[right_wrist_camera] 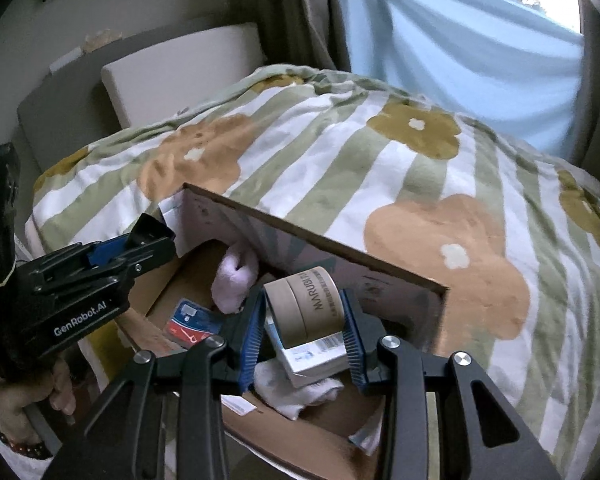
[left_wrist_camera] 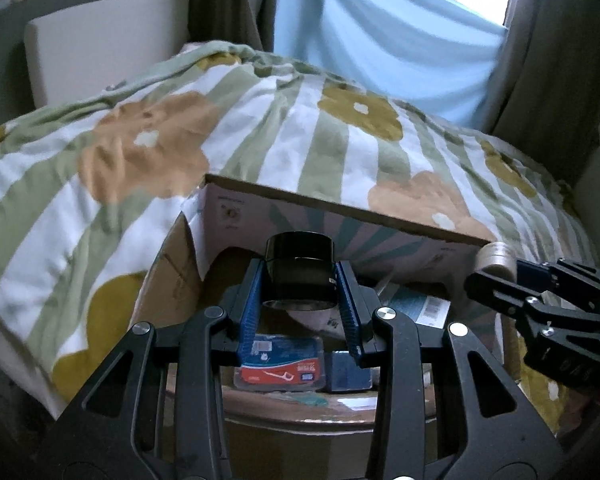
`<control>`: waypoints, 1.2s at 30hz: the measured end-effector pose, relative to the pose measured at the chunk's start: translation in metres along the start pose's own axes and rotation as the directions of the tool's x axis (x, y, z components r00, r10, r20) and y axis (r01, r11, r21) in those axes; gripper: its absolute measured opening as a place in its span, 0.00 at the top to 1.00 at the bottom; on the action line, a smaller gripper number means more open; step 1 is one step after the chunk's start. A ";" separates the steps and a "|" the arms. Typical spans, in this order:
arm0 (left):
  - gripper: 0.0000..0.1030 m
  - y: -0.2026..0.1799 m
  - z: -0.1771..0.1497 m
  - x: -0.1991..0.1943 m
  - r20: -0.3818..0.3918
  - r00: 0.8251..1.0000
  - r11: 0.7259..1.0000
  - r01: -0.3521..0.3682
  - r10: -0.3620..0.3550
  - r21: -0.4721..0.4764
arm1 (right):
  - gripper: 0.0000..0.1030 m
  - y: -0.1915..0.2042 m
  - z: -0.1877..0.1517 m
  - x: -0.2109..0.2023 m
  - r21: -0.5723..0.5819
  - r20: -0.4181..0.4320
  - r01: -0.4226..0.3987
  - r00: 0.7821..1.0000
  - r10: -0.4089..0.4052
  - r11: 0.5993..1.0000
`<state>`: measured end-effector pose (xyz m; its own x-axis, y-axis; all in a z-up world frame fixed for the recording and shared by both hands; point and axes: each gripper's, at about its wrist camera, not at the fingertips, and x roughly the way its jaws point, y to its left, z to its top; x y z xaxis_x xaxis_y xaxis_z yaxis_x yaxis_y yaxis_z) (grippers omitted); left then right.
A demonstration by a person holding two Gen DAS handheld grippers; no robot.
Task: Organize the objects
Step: 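Carry the black cap and tape roll into the box and release them, then withdraw both open tools from the box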
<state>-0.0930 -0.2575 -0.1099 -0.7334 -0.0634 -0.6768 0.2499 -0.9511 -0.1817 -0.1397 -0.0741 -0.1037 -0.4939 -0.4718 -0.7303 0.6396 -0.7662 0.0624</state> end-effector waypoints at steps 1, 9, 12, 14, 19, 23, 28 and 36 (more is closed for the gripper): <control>0.68 0.001 -0.001 0.002 -0.005 1.000 1.000 -0.001 0.001 -0.001 | 0.66 0.002 0.000 0.003 -0.002 -0.006 -0.004 1.000 0.004 1.000; 0.68 0.010 -0.006 0.007 -0.026 1.000 1.000 -0.007 0.007 0.000 | 0.66 0.013 -0.003 0.020 -0.008 -0.044 -0.028 0.999 0.028 1.000; 0.68 0.010 -0.006 0.008 -0.028 1.000 1.000 -0.007 0.007 0.007 | 0.66 0.016 -0.003 0.022 -0.013 -0.049 -0.030 0.998 0.030 0.999; 0.68 0.010 -0.006 0.007 -0.025 1.000 1.000 -0.012 0.012 0.014 | 0.66 0.016 -0.003 0.023 -0.012 -0.053 -0.032 0.998 0.031 0.999; 0.63 0.007 -0.003 0.003 -0.014 1.000 1.000 0.001 -0.001 0.024 | 0.66 0.014 -0.004 0.027 -0.004 -0.082 -0.044 0.996 0.043 0.999; 0.00 0.006 -0.002 -0.001 0.012 0.999 0.999 -0.034 0.033 0.036 | 0.44 0.011 -0.006 0.031 0.012 -0.105 -0.035 0.994 0.036 0.999; 0.00 0.007 0.000 0.002 -0.003 0.999 0.998 -0.038 0.038 0.054 | 0.01 0.011 -0.013 0.030 -0.021 -0.111 -0.016 0.994 0.014 1.000; 0.00 0.006 -0.003 0.001 -0.011 0.999 0.998 -0.043 0.043 0.051 | 0.01 0.013 -0.018 0.028 -0.046 -0.105 0.008 0.994 -0.013 0.999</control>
<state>-0.0899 -0.2621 -0.1139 -0.7150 -0.1012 -0.6917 0.2483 -0.9617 -0.1159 -0.1342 -0.0893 -0.1357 -0.4377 -0.4134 -0.7985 0.6622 -0.7489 0.0248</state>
